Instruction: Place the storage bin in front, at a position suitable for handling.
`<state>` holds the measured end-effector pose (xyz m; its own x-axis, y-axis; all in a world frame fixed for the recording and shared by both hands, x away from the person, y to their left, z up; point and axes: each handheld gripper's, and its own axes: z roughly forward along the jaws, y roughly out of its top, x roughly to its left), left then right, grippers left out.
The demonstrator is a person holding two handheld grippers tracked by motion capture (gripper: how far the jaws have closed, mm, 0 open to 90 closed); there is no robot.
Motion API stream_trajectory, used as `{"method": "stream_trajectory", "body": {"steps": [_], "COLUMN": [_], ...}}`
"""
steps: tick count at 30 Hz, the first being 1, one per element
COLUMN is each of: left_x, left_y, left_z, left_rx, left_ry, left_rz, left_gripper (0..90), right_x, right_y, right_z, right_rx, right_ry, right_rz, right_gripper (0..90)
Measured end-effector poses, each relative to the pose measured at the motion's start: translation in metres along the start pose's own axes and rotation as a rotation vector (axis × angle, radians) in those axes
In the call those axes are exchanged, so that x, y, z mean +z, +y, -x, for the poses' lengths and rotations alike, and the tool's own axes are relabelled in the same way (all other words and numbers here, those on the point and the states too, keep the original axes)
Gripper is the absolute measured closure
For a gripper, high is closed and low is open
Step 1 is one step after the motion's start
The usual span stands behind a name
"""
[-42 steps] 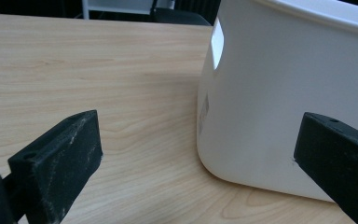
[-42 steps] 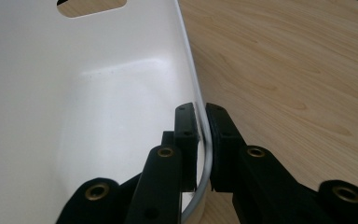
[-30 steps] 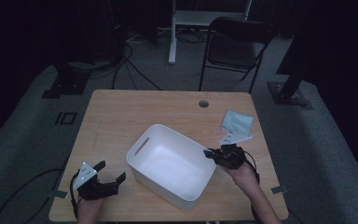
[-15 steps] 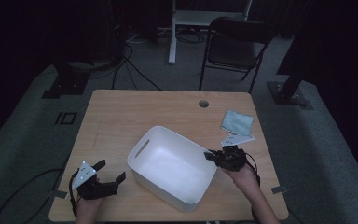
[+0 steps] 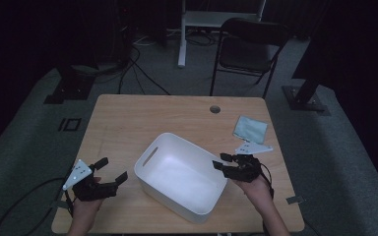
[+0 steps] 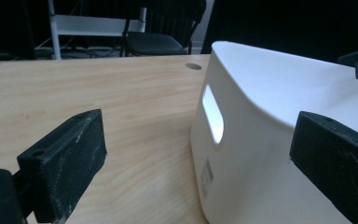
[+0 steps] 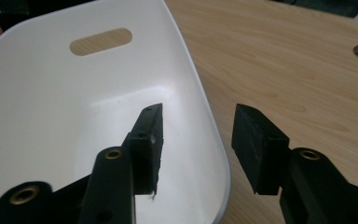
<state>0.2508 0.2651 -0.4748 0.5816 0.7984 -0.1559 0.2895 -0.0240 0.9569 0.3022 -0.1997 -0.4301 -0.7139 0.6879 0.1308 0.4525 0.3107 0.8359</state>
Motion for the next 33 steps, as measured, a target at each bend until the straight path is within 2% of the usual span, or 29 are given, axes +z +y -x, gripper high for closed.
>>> {"method": "stream_trajectory", "body": {"steps": [4,9,12,16,17,19,23,26,33], "left_x": [0.006,0.021,0.028,0.038,0.038,0.041,0.047,0.049,0.053], "left_y": [0.012,0.025,0.029,0.032,0.032,0.032,0.032,0.031,0.031], "left_z": [0.000,0.006,0.009,0.013,0.013,0.015,0.018,0.020,0.019], "left_rx": [0.016,0.057,0.063,0.065,0.065,0.072,0.078,0.081,0.060], "left_ry": [-0.040,-0.093,-0.125,-0.146,-0.146,-0.150,-0.149,-0.147,-0.105], "left_rz": [-0.023,-0.082,-0.091,-0.115,-0.115,-0.123,-0.148,-0.161,-0.186], "left_gripper": [4.1,5.8,13.9,18.0,21.5,21.5,37.8,45.9,58.2], "right_x": [-0.008,-0.016,-0.019,-0.022,-0.022,-0.022,-0.021,-0.020,-0.019], "right_y": [0.000,-0.004,-0.007,-0.010,-0.010,-0.011,-0.016,-0.019,-0.020], "right_z": [-0.002,-0.003,-0.003,-0.002,-0.002,-0.002,-0.003,-0.005,-0.002], "right_rx": [0.015,0.026,0.038,0.049,0.049,0.054,0.057,0.049,0.071], "right_ry": [-0.001,-0.016,-0.022,-0.028,-0.028,-0.030,-0.026,-0.037,-0.036], "right_rz": [0.029,0.050,0.058,0.068,0.068,0.067,0.059,0.054,0.051], "right_gripper": [51.6,51.3,51.3,53.7,53.7,54.5,60.7,65.4,70.9]}}
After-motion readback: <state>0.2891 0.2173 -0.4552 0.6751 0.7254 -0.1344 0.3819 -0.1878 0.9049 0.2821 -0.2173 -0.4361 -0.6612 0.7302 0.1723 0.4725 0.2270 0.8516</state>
